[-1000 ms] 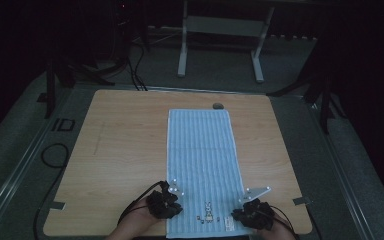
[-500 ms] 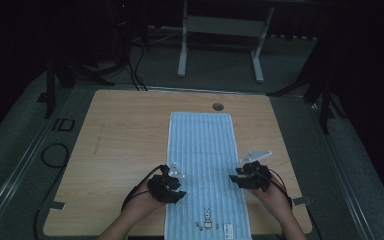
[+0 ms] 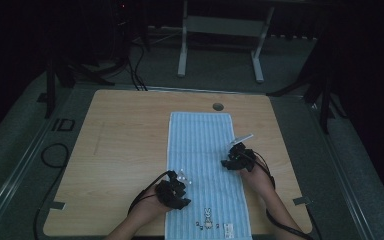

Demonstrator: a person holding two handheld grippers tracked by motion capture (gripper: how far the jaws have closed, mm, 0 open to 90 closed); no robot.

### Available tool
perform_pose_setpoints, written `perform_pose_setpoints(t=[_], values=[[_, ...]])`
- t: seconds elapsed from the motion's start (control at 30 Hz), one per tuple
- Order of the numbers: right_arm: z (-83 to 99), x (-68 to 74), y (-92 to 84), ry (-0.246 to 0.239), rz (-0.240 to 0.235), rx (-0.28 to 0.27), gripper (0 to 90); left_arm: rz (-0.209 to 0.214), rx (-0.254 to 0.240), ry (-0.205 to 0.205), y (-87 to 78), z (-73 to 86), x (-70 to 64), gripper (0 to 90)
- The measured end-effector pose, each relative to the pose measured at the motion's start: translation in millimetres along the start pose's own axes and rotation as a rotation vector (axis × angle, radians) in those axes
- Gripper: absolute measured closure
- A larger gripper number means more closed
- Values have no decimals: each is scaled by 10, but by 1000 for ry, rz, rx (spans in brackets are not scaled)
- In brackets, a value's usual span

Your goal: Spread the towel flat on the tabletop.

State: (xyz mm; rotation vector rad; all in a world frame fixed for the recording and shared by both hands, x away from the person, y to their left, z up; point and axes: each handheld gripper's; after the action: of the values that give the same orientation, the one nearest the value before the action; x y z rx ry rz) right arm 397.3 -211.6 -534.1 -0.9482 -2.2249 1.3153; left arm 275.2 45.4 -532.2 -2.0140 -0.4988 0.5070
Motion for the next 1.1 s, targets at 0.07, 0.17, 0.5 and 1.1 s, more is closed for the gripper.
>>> perform_pose_setpoints(t=[0.07,0.17,0.5,1.1], values=[[13,-9,-8,-8,10,4,525,5,-1,6,18,-26,-24,614],[51,-52,-35,-9,32,9,512,13,-3,13,46,-73,-39,613],[262,-293,-148,58,43,10,503,35,-1,58,169,-281,-141,605],[390,-377,-299,79,53,10,485,39,-17,79,112,-352,-211,550]])
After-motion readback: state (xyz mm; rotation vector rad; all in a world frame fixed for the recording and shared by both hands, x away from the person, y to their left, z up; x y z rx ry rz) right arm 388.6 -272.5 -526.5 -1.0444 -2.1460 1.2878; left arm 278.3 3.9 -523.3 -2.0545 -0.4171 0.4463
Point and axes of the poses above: each handheld gripper's, and its own axes: y roughly forward along the jaws, z roughly out of its underside, x roughly to its left, and after that the axes turned 3 degrees about x, right-handed
